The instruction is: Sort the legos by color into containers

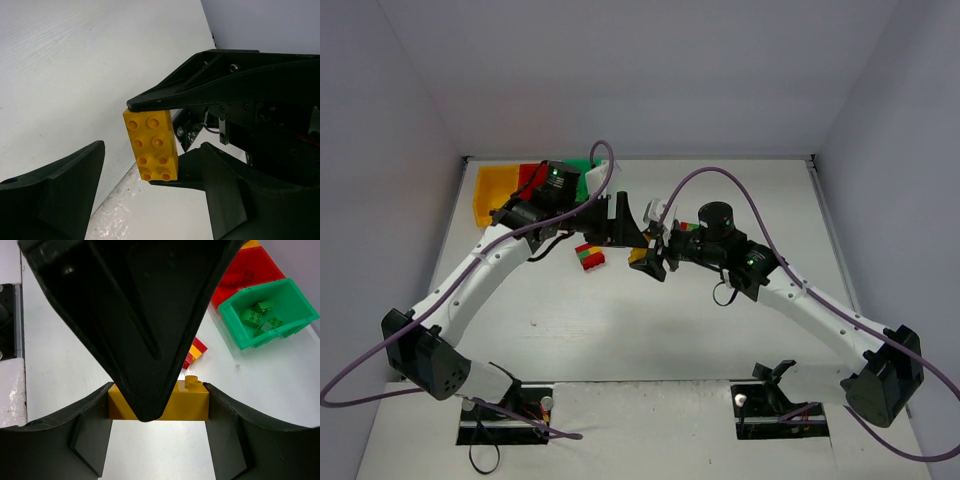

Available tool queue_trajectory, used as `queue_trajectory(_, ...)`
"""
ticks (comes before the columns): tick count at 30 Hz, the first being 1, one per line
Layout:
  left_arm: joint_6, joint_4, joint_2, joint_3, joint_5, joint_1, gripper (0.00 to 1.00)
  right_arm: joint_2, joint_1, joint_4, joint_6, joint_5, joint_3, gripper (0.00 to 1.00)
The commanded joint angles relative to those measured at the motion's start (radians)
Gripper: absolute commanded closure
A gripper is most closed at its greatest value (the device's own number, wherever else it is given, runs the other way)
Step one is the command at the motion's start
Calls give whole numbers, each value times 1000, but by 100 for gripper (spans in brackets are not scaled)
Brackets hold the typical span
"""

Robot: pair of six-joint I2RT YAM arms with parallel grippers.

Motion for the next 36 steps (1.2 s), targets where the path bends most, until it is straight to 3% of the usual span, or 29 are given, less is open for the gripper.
queue_trajectory(1,-9,28,-33,3,-4,-14,30,-44,6,57,16,-29,51,97)
queue_trajectory(7,-31,53,-14,-11,-7,-54,36,-47,15,59,16,-12,58,97)
queue_trajectory(10,-52,91,-13,-16,4,-60,46,-39,20,62,17,-7,64,96)
queue_trajectory(14,-55,99,1,-16,11,-60,67,-28,25,67,19,16,67,96)
queue_trajectory(15,-49,93,6,-17,10,-60,80,-25,23,68,22,20,67,96)
queue_trajectory(17,-37,79,7,-20,-5,-60,92,-24,23,71,25,36,67,95)
queue_trajectory(19,-22,65,9,-19,-21,-56,96,-22,23,71,26,51,65,91)
queue_trajectory(24,67,-24,27,7,-114,-21,98,-5,22,71,52,146,51,55)
queue_trajectory(25,81,-51,30,17,-125,7,98,-5,18,70,57,166,48,43)
queue_trajectory(28,141,-105,41,27,-168,88,98,-4,14,70,92,239,36,24)
queue_trajectory(33,247,-165,61,79,-291,220,98,-1,-3,57,157,371,27,5)
queue_trajectory(36,279,-171,95,119,-425,295,98,2,-12,48,198,457,16,0)
